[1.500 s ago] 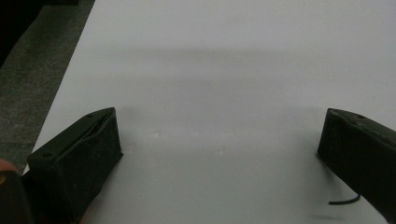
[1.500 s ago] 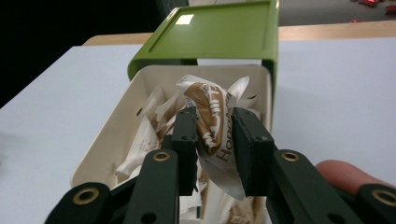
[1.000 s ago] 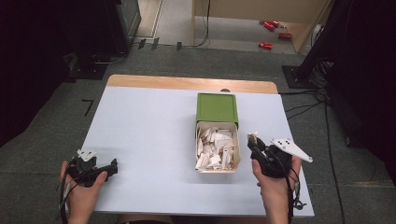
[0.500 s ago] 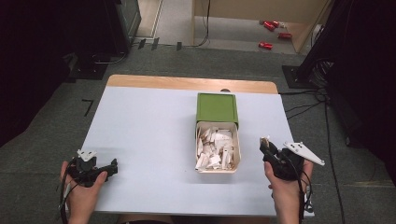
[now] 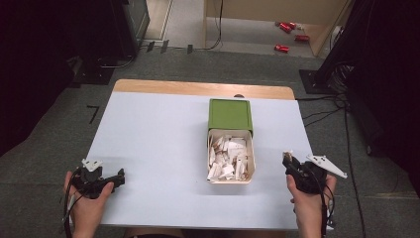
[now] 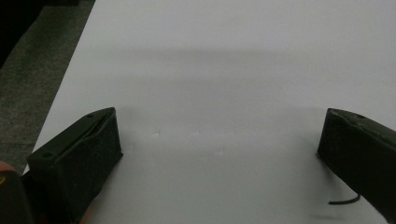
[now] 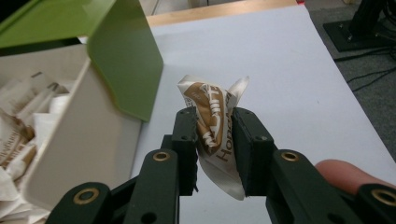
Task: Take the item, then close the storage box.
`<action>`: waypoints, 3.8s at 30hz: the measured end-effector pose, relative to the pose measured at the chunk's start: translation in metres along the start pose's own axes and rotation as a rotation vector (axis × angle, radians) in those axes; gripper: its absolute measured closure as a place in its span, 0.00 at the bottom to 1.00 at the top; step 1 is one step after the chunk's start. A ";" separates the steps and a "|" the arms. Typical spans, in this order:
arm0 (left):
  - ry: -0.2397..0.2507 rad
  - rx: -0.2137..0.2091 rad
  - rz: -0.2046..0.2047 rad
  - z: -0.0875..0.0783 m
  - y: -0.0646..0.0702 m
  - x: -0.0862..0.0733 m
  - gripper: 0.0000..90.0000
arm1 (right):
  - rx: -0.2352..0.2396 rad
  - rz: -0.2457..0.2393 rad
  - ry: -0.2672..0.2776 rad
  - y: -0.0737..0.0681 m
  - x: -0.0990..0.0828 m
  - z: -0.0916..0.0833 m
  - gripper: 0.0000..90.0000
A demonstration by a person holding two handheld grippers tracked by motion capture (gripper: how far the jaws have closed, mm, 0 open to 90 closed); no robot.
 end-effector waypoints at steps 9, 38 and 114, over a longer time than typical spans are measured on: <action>0.000 0.000 0.000 0.000 0.000 0.000 0.00 | -0.042 0.027 -0.024 0.023 -0.014 0.009 0.81; -0.001 0.000 0.001 0.000 0.000 0.000 0.00 | -0.054 -0.012 -0.131 0.028 -0.059 0.050 0.81; -0.003 0.001 0.002 0.000 0.000 0.000 0.00 | 0.173 -0.067 -0.005 -0.082 -0.019 0.000 0.55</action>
Point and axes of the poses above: each handheld gripper's, and its own axes: z roughly forward along the jaws, x roughly out of its top, y roughly to its right, the point moved 5 cm from there along z, roughly forward along the jaws, and after that the axes turned 7 degrees about x, right-handed, at the moved point
